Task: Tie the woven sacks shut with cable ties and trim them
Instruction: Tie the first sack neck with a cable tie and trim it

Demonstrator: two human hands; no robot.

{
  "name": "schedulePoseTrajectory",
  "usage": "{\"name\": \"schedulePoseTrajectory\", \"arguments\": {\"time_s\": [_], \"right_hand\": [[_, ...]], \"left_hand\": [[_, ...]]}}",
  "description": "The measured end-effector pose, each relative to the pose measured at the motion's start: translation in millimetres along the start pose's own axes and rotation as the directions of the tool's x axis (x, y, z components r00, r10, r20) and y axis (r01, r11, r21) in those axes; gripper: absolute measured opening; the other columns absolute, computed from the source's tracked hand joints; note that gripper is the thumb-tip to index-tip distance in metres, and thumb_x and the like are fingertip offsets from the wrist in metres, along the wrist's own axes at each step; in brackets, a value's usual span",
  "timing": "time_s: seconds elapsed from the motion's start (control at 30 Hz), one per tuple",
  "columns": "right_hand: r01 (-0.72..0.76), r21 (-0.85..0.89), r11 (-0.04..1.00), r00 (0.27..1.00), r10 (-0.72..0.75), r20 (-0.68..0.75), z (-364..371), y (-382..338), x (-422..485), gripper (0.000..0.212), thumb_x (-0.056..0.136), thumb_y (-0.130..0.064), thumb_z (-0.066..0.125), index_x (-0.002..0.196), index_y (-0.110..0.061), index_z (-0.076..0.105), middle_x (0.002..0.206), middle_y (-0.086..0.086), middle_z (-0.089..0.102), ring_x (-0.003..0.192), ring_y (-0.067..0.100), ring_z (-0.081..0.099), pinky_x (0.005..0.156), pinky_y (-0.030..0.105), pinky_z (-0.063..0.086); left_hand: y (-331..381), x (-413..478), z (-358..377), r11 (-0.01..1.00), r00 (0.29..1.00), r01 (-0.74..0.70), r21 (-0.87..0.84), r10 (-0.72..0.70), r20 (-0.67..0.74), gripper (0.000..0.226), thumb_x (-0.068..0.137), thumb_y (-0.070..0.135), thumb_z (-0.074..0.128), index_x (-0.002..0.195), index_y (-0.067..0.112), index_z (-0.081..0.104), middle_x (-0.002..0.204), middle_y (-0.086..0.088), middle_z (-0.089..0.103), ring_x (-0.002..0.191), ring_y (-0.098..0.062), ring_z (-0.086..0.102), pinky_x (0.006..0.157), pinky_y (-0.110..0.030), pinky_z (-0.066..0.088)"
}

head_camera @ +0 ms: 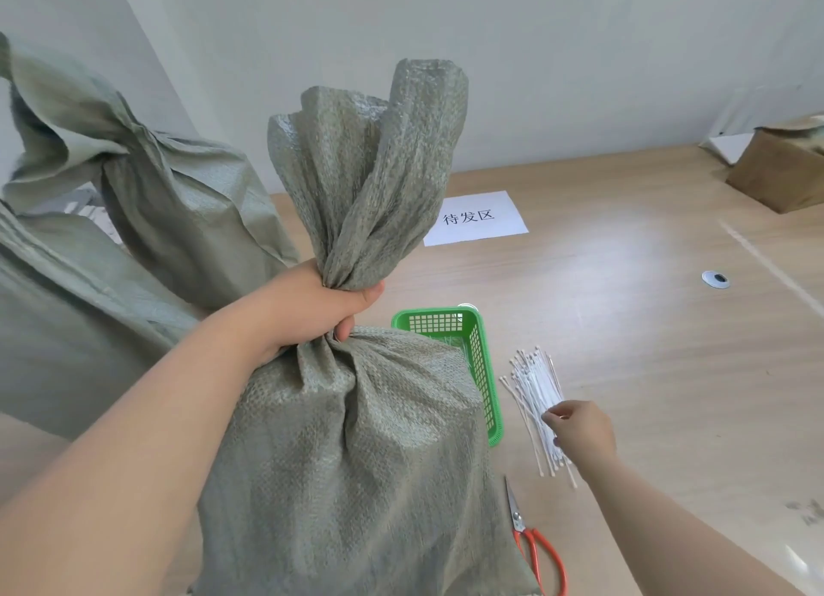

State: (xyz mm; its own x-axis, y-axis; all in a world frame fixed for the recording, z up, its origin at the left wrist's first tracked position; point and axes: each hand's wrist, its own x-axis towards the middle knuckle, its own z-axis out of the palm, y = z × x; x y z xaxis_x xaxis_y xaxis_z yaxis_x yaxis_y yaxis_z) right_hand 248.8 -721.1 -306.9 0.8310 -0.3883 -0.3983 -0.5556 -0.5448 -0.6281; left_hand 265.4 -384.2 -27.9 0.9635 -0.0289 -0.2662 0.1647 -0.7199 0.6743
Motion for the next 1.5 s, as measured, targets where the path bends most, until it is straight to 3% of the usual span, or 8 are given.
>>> {"name": "schedulePoseTrajectory", "arguments": {"time_s": [0.2, 0.43, 0.73, 0.87, 1.1, 1.27, 1.4, 1.5], "right_hand": [[0.154, 0.3, 0.942, 0.979, -0.186, 0.084, -37, -78, -31, 0.006, 0.088, -0.013, 0.072, 0.087, -0.008, 0.074, 0.065, 0.007, 0.058, 0.04, 0.018, 0.044, 0.038, 0.02, 0.034], [0.308, 0.431, 0.848, 0.905, -0.401, 0.144, -61, -173, -95, 0.008, 0.088, -0.014, 0.074, 0.088, -0.006, 0.075, 0.057, 0.006, 0.045, 0.045, 0.015, 0.033, 0.041, 0.02, 0.026], [0.298, 0.611, 0.734, 0.836, -0.509, 0.204, -54, -248, -175, 0.014, 0.095, -0.017, 0.064, 0.094, -0.004, 0.071, 0.055, 0.0, 0.039, 0.044, 0.011, 0.026, 0.037, 0.019, 0.02], [0.235, 0.647, 0.726, 0.823, -0.502, 0.265, -43, -261, -202, 0.021, 0.1, -0.022, 0.056, 0.102, -0.006, 0.071, 0.054, -0.002, 0.039, 0.044, 0.011, 0.024, 0.039, 0.021, 0.015], [0.175, 0.686, 0.707, 0.816, -0.493, 0.3, -27, -269, -231, 0.054, 0.102, -0.015, 0.052, 0.05, -0.023, 0.067, 0.055, 0.0, 0.041, 0.042, 0.009, 0.028, 0.039, 0.019, 0.016], [0.178, 0.639, 0.748, 0.818, -0.474, 0.327, -17, -271, -244, 0.04, 0.1, -0.011, 0.053, 0.065, -0.021, 0.07, 0.064, 0.001, 0.051, 0.045, 0.011, 0.035, 0.041, 0.021, 0.023], [0.21, 0.603, 0.77, 0.819, -0.475, 0.321, -9, -274, -253, 0.021, 0.099, -0.008, 0.053, 0.092, -0.011, 0.072, 0.066, 0.002, 0.053, 0.042, 0.01, 0.039, 0.037, 0.019, 0.027], [0.421, 0.442, 0.792, 0.788, -0.561, 0.254, -4, -273, -256, 0.022, 0.097, -0.012, 0.056, 0.093, -0.018, 0.077, 0.06, 0.003, 0.056, 0.043, 0.012, 0.044, 0.041, 0.022, 0.034]], "left_hand": [[-3, -9, 0, 0.999, 1.0, -0.032, -0.013, 0.032, 0.001, 0.064, 0.092, 0.054, 0.061, 0.041, 0.017, 0.05, 0.043, 0.009, 0.048, 0.058, -0.014, 0.047, 0.06, -0.029, 0.037], [-16, -27, -16, 0.995, 0.997, -0.076, -0.066, 0.075, -0.003, 0.061, 0.094, 0.052, 0.061, 0.044, 0.017, 0.053, 0.047, 0.008, 0.054, 0.063, -0.01, 0.051, 0.062, -0.025, 0.037], [-42, -45, -29, 0.973, 0.989, -0.145, -0.18, 0.147, -0.005, 0.052, 0.089, 0.054, 0.067, 0.051, 0.02, 0.055, 0.048, 0.008, 0.057, 0.051, -0.001, 0.053, 0.062, -0.025, 0.043], [-49, -51, -30, 0.962, 0.979, -0.202, -0.185, 0.205, -0.002, 0.036, 0.085, 0.048, 0.071, 0.066, 0.019, 0.064, 0.053, 0.008, 0.06, 0.048, 0.0, 0.053, 0.058, -0.021, 0.044], [-53, -65, -32, 0.959, 0.979, -0.203, -0.196, 0.206, -0.007, 0.026, 0.078, 0.028, 0.062, 0.055, 0.016, 0.062, 0.058, 0.002, 0.065, 0.062, -0.012, 0.059, 0.07, -0.031, 0.05], [-55, -79, -30, 0.96, 0.978, -0.205, -0.191, 0.193, -0.083, 0.038, 0.091, 0.037, 0.063, 0.055, 0.023, 0.062, 0.059, 0.011, 0.065, 0.061, 0.0, 0.058, 0.066, -0.024, 0.046], [-52, -96, -30, 0.917, 0.968, -0.219, -0.333, 0.162, -0.19, 0.003, 0.093, 0.037, 0.067, 0.091, 0.039, 0.069, 0.094, 0.022, 0.066, 0.099, -0.002, 0.061, 0.082, -0.019, 0.046], [-46, -108, -27, 0.877, 0.923, -0.332, -0.349, 0.225, -0.312, 0.032, 0.092, 0.023, 0.071, 0.092, 0.051, 0.056, 0.098, 0.035, 0.056, 0.094, 0.017, 0.056, 0.077, 0.004, 0.038]]}}
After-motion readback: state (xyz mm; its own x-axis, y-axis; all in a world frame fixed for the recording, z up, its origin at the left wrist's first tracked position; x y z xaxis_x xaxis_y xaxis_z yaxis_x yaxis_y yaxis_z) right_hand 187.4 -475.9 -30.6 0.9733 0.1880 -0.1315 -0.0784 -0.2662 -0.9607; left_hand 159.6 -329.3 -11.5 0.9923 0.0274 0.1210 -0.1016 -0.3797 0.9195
